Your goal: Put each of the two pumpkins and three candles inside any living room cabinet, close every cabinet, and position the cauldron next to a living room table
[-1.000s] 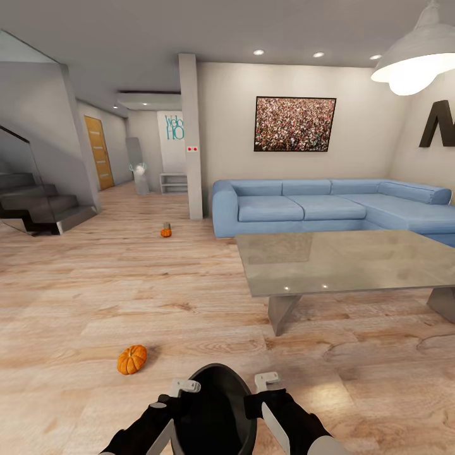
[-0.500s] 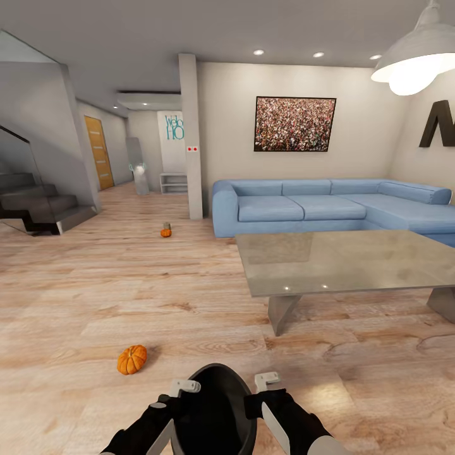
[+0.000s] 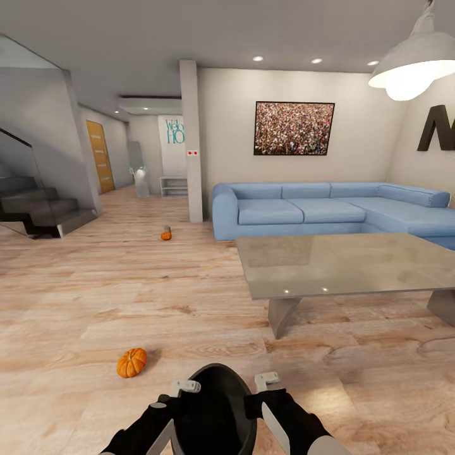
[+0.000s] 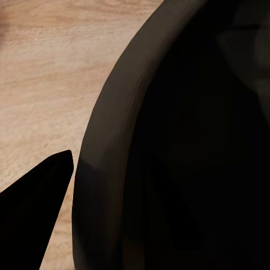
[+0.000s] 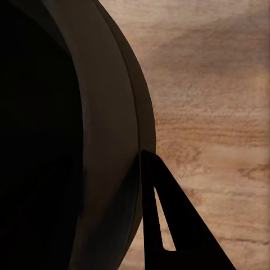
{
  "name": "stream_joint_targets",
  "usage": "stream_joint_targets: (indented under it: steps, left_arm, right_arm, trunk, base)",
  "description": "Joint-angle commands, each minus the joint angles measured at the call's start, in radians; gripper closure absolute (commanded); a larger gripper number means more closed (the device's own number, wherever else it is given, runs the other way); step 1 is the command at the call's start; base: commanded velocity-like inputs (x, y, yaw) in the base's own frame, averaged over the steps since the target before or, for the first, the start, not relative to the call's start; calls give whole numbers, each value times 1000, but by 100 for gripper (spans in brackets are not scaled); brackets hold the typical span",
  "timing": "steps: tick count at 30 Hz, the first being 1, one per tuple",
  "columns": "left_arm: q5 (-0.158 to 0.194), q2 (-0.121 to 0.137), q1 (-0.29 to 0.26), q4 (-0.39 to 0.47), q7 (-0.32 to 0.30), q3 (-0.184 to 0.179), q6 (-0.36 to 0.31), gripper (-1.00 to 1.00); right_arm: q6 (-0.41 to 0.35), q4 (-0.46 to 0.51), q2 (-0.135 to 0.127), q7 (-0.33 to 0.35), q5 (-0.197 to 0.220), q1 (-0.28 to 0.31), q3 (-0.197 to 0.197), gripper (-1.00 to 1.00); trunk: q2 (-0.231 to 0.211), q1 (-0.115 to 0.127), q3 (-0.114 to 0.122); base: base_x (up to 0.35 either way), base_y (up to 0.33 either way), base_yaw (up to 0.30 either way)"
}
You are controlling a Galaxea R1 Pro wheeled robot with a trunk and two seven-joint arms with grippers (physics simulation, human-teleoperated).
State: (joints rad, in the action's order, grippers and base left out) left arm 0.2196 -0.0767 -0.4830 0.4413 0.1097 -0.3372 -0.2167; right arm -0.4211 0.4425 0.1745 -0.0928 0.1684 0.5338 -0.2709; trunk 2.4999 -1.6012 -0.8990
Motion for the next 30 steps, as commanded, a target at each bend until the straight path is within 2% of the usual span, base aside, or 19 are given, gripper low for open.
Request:
stream_joint_targets:
  steps: [1, 30]
  left_arm:
    - [1, 8, 0, 0, 13, -9, -6, 100]
    - [1, 8, 1, 1, 13, -10, -6, 100]
  right_arm:
    - [-4, 5, 0, -8, 9, 2, -3, 100]
    - [-3, 7, 0, -2, 8, 2, -1, 100]
  trunk:
    - [1, 0, -1]
    - [1, 0, -1]
  base:
    - [0, 0, 0]
    - [0, 0, 0]
